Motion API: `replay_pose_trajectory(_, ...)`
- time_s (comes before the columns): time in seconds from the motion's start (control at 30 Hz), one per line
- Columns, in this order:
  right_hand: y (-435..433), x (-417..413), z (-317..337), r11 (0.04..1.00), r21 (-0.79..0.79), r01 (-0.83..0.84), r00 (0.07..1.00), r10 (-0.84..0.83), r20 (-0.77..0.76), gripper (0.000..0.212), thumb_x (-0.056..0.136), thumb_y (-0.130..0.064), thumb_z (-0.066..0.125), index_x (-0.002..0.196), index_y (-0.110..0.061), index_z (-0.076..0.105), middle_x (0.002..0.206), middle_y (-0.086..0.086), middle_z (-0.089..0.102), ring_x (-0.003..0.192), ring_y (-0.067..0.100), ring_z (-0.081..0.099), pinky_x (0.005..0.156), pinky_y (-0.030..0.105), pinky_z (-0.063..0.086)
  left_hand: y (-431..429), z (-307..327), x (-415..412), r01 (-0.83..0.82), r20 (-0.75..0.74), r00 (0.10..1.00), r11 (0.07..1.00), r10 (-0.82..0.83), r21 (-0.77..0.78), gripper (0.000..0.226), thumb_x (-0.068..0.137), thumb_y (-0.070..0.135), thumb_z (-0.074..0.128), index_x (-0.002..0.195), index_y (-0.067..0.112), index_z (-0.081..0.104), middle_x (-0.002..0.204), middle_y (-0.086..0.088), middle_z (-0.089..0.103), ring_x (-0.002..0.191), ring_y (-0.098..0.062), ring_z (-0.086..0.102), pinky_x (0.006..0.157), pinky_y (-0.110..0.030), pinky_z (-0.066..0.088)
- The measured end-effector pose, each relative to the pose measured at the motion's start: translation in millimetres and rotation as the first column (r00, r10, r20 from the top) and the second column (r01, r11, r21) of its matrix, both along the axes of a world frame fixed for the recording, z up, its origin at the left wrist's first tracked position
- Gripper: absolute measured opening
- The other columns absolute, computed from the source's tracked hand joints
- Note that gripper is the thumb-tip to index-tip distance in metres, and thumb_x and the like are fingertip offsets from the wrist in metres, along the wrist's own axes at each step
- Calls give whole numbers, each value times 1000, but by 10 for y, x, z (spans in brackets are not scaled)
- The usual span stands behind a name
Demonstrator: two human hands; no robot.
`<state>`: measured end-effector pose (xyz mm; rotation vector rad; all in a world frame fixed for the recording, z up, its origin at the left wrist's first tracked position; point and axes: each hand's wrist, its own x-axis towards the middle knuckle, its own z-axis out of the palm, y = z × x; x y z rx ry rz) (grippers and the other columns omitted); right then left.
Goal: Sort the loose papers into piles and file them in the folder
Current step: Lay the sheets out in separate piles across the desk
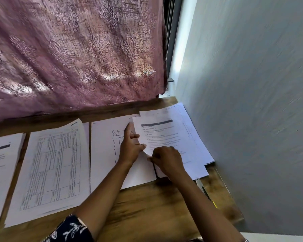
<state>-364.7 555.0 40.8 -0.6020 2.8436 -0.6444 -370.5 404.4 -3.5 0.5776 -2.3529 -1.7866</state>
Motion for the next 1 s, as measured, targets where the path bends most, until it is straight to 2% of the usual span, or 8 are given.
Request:
replay_pose_trajectory(0.1, -143, 118, 21, 991, -130, -44, 979, 68, 191, 38, 90, -46, 60, 82, -11, 71, 80, 4, 69, 67, 12, 58, 64, 20, 40, -61, 47, 150, -42, -59, 997, 999, 42, 7, 102, 81, -4, 71, 153, 28, 7, 147, -8, 39, 131, -22, 43, 84, -22, 48)
replay_pose_trajectory(0.17, -233, 148, 11, 968, -242, 71, 977, -19, 212, 37, 87, -49, 62, 100, -15, 70, 104, 2, 69, 95, 15, 62, 82, 25, 46, -246, 93, 290, -44, -145, 989, 999, 39, -29, 103, 83, -4, 69, 152, 34, 1, 152, -8, 33, 136, -20, 39, 93, -27, 46)
replay_pose_trajectory(0.23, -316, 104, -47, 930, -282, 237, 971, -219, 93, 54, 87, -47, 63, 130, -17, 54, 140, 6, 50, 130, 21, 44, 106, 34, 36, -548, 213, 471, -37, -253, 967, 999, 31, -20, 105, 84, -2, 68, 146, 46, -2, 155, -5, 29, 137, -18, 38, 91, -19, 48)
replay_pose_trajectory(0.33, -541, 33, -36, 823, -389, 413, 909, -346, 233, 80, 86, -45, 64, 149, -15, 25, 154, 8, 29, 142, 27, 26, 117, 44, 23, -1105, 463, 782, -39, -325, 943, 995, 66, 90, 107, 85, -4, 66, 139, 54, -6, 156, 2, 28, 134, -12, 43, 85, -13, 50)
replay_pose_trajectory(0.43, -1001, 55, 25, 662, -529, 531, 818, -239, 523, 58, 87, -32, 67, 137, -15, 43, 124, 1, 56, 117, 22, 54, 97, 32, 43, -1765, 667, 1152, -79, -363, 919, 975, 152, 208, 108, 84, -7, 64, 141, 50, -9, 146, 7, 39, 118, -7, 58, 81, -20, 54)
replay_pose_trajectory(0.57, -1944, 352, 48, 668, -617, 416, 854, -55, 517, 4, 89, -19, 66, 87, -16, 68, 90, 3, 70, 83, 22, 65, 70, 29, 51, -2673, 750, 1666, -264, -305, 893, 933, 332, 246, 105, 83, -4, 65, 145, 47, -2, 132, 5, 51, 111, -4, 62, 83, -25, 56)
replay_pose_trajectory(0.77, -3230, 840, -43, 835, -497, 234, 795, 130, 592, 19, 85, -17, 71, 70, -13, 59, 73, 5, 66, 60, 16, 60, 51, 22, 45, -3804, 634, 2352, -586, -102, 810, 788, 577, -188, 48, 86, 6, 69, 131, 17, 57, 124, -3, 64, 104, -17, 62, 92, -29, 47)
replay_pose_trajectory(1.0, -4074, 1267, -254, 931, -358, 75, 776, 171, 608, 15, 81, -18, 76, 78, -7, 66, 67, 8, 66, 54, 16, 63, 48, 22, 49, -4531, 347, 2652, -558, -5, 797, 733, 604, -390, 34, 89, 10, 66, 122, 15, 62, 122, -7, 66, 109, -27, 63, 93, -34, 47)
